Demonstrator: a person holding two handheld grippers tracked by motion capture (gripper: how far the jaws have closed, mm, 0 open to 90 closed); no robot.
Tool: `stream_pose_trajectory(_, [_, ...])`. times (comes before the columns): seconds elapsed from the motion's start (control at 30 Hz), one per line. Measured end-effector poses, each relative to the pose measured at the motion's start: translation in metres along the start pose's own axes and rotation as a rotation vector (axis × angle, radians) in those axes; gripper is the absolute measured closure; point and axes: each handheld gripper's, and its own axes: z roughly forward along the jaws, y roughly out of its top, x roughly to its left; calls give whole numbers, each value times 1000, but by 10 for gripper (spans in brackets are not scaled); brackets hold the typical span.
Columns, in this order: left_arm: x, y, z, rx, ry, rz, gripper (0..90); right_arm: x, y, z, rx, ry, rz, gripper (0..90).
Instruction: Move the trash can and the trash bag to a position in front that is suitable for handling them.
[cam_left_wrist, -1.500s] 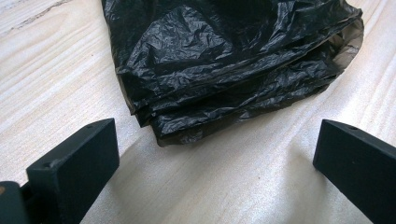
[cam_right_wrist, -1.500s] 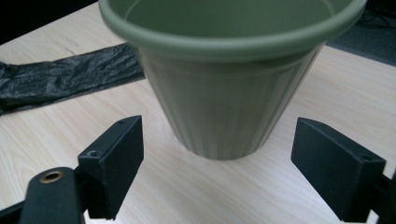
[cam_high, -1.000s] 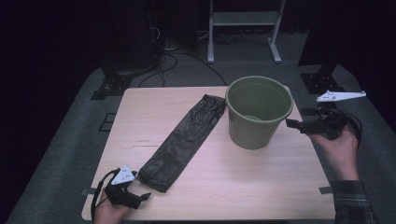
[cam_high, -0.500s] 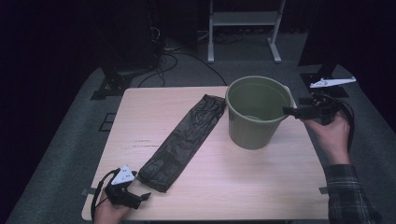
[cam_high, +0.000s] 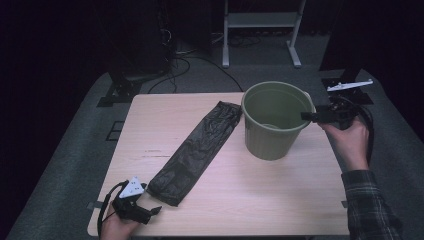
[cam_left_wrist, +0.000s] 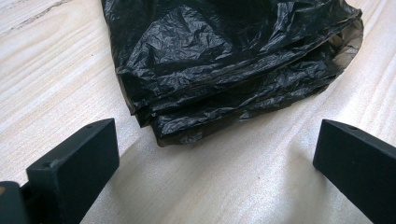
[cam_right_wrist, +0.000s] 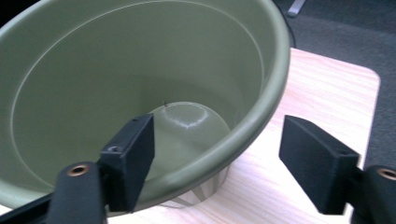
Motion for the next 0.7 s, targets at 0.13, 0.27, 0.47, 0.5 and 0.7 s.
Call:
stream_pose_trajectory(0.13, [0, 0, 0, 0, 0, 0, 0, -1, 1, 1, 5, 4, 12, 339])
stream_pose_trajectory(0.27, [0, 0, 0, 0, 0, 1, 0, -2, 2, 1, 8, 5, 27, 377])
stream_pose_trajectory(0.47, [0, 0, 0, 0, 0, 0, 0, -1, 5, 2, 9, 36, 31, 533])
stream_pose_trajectory(0.5, [0, 0, 0, 0, 0, 0, 0, -1, 5, 2, 9, 36, 31, 533])
stream_pose_trajectory(0.7, [0, 0, 0, 0, -1, 2, 0, 8, 11, 8, 31, 96, -13, 674])
